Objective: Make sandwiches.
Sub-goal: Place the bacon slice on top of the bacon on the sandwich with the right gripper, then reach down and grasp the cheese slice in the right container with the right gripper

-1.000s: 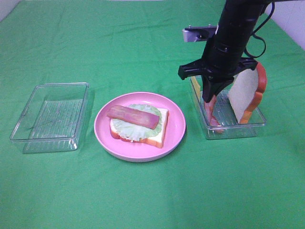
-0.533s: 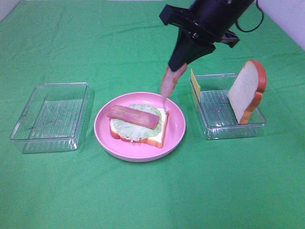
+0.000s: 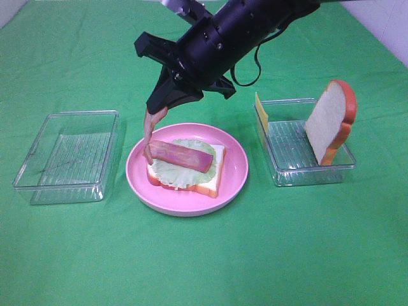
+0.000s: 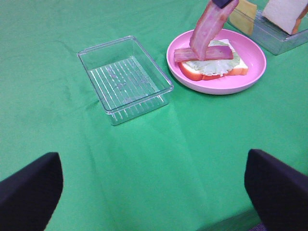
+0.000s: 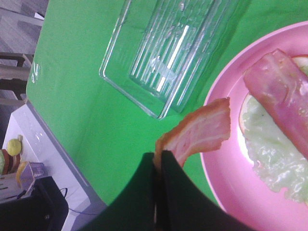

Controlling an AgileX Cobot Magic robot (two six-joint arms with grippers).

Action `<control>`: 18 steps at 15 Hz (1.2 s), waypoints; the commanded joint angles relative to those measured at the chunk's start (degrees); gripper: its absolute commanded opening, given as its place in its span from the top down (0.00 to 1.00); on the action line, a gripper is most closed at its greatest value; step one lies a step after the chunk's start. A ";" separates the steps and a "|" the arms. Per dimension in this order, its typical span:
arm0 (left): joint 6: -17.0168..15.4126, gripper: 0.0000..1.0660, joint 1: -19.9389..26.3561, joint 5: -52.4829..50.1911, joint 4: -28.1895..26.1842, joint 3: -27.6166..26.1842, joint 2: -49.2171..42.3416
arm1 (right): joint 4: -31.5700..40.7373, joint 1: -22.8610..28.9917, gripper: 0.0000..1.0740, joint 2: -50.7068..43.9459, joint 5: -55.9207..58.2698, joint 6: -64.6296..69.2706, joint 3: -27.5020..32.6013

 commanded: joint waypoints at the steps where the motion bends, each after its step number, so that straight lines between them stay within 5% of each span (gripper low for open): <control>1: 0.29 0.09 0.00 -0.52 -0.06 0.11 -0.97 | 2.46 -0.06 1.00 3.61 -2.75 -0.74 -0.34; 5: 0.29 0.09 0.00 -0.52 -0.06 0.11 -0.97 | -6.42 -0.11 0.96 5.84 -6.59 4.35 -0.34; 8: 0.29 0.09 0.00 -0.52 -0.06 0.11 -0.97 | -14.84 -0.11 0.78 5.84 -7.16 10.08 -0.34; 11: 0.29 0.09 0.00 -0.52 -0.06 0.11 -0.97 | -18.45 -0.11 0.49 5.79 -7.33 12.61 -0.34; 12: 0.29 0.09 0.00 -0.52 -0.06 0.11 -0.97 | -18.91 -0.11 0.25 5.21 -7.22 12.15 -0.34; 18: 0.29 0.09 0.00 -0.52 -0.06 0.11 -0.97 | -32.03 -0.23 0.22 -2.41 -1.66 18.05 -0.34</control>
